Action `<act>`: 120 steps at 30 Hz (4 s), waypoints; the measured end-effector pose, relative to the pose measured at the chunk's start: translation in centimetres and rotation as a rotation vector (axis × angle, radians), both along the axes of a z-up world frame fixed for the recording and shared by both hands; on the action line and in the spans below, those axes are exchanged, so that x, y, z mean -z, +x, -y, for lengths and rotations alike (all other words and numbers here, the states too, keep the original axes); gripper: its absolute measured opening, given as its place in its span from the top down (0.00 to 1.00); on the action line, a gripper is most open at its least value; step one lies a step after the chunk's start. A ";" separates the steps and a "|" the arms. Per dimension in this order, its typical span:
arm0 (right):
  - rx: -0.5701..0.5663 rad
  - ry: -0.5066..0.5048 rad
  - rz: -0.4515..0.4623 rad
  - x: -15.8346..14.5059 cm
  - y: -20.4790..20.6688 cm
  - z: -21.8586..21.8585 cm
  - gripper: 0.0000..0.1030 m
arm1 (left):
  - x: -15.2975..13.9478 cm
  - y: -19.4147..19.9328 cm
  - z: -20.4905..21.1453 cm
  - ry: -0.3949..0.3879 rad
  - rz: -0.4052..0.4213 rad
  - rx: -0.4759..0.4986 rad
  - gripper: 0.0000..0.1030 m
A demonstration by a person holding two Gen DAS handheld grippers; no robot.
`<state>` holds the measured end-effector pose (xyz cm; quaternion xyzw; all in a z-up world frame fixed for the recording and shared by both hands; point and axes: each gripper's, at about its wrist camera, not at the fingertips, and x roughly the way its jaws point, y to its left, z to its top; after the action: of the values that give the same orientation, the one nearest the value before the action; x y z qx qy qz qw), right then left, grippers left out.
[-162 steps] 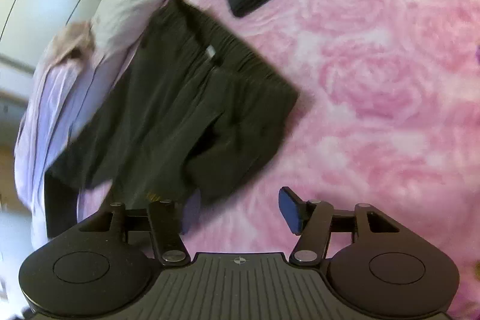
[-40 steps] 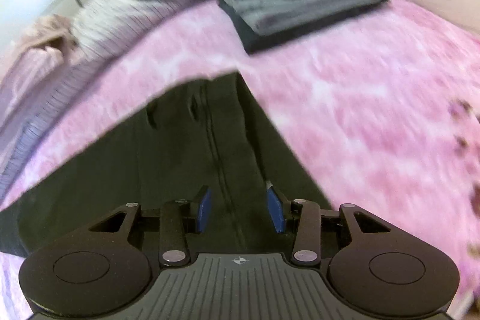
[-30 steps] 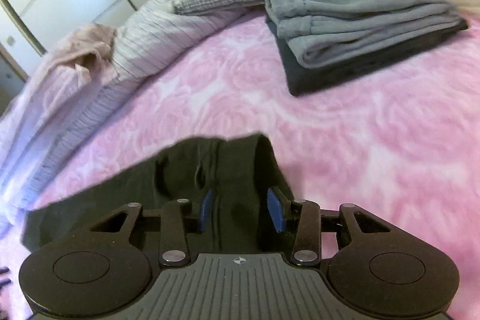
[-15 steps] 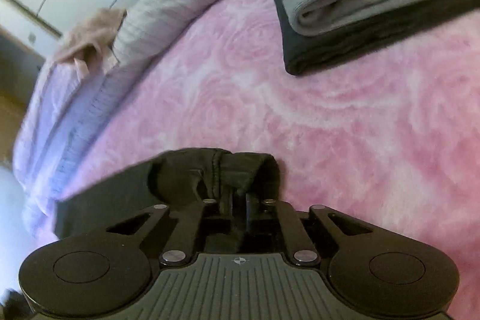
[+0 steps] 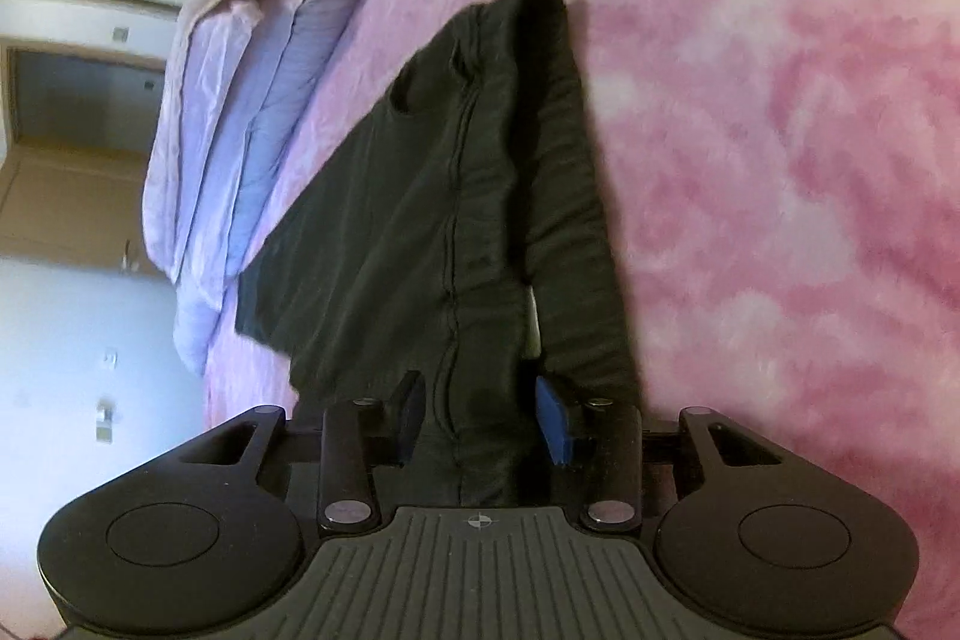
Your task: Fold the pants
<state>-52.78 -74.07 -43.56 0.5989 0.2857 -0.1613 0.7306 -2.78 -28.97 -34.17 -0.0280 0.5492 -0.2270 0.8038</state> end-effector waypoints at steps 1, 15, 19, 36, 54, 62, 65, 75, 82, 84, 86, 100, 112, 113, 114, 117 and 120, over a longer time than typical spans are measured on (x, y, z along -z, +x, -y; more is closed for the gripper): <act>-0.015 -0.014 -0.009 0.0 0.3 0.1 0.63 | -0.1 -0.2 -0.2 -0.002 0.002 -0.003 0.63; 0.070 -0.273 -0.035 -4.1 2.1 -1.8 1.00 | -0.3 -1.9 -0.8 0.014 0.042 0.048 0.64; 0.123 -0.231 -0.148 -0.3 2.6 -1.5 1.00 | 0.0 -1.9 -1.4 0.054 0.075 0.080 0.63; -0.295 -0.722 -0.628 -4.6 8.3 -22.3 0.85 | 4.2 -4.2 -4.8 0.352 0.387 0.570 0.63; -0.173 -0.821 -0.814 -3.4 14.0 -32.9 0.82 | 5.8 3.1 -13.2 0.269 0.275 0.544 0.59; -0.198 -0.612 -0.851 -7.8 11.8 -33.9 0.78 | 1.9 0.4 -15.4 0.335 0.174 0.471 0.58; -0.138 -0.561 -0.749 -12.4 9.7 -33.9 0.76 | -2.1 -2.8 -15.2 0.318 0.174 0.499 0.57; -0.220 -0.696 -0.536 -27.2 6.3 -39.7 0.34 | -16.0 -14.6 -17.2 0.219 0.254 0.547 0.36; -0.243 -0.748 -0.435 -33.0 4.1 -43.4 0.30 | -22.2 -20.0 -19.3 0.168 0.331 0.525 0.31; -0.247 -0.756 -0.430 -34.1 3.7 -44.2 0.30 | -23.4 -21.3 -19.7 0.154 0.355 0.532 0.28; -0.255 -0.757 -0.431 -34.5 3.3 -44.9 0.30 | -24.1 -22.3 -20.1 0.146 0.368 0.538 0.28; -0.288 -0.720 -0.419 -33.8 2.0 -47.4 0.30 | -24.4 -25.6 -21.6 0.185 0.363 0.554 0.28; -0.307 -0.713 -0.424 -33.6 1.7 -47.7 0.30 | -24.6 -26.8 -22.0 0.196 0.363 0.551 0.28; -0.309 -0.714 -0.424 -33.5 1.7 -47.8 0.30 | -24.6 -26.8 -22.1 0.196 0.363 0.550 0.28; -0.308 -0.712 -0.424 -33.5 1.7 -47.8 0.30 | -24.6 -26.9 -22.1 0.195 0.362 0.550 0.28; -0.308 -0.713 -0.426 -33.5 1.6 -47.8 0.30 | -24.6 -26.8 -22.3 0.193 0.361 0.551 0.28; -0.307 -0.712 -0.427 -33.4 1.7 -47.9 0.30 | -24.5 -26.8 -22.3 0.194 0.360 0.549 0.28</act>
<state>-51.06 -26.21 -10.13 0.2137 0.4424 -0.2591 0.8316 -29.55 -6.69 -9.65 0.2380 0.4047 -0.3830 0.7956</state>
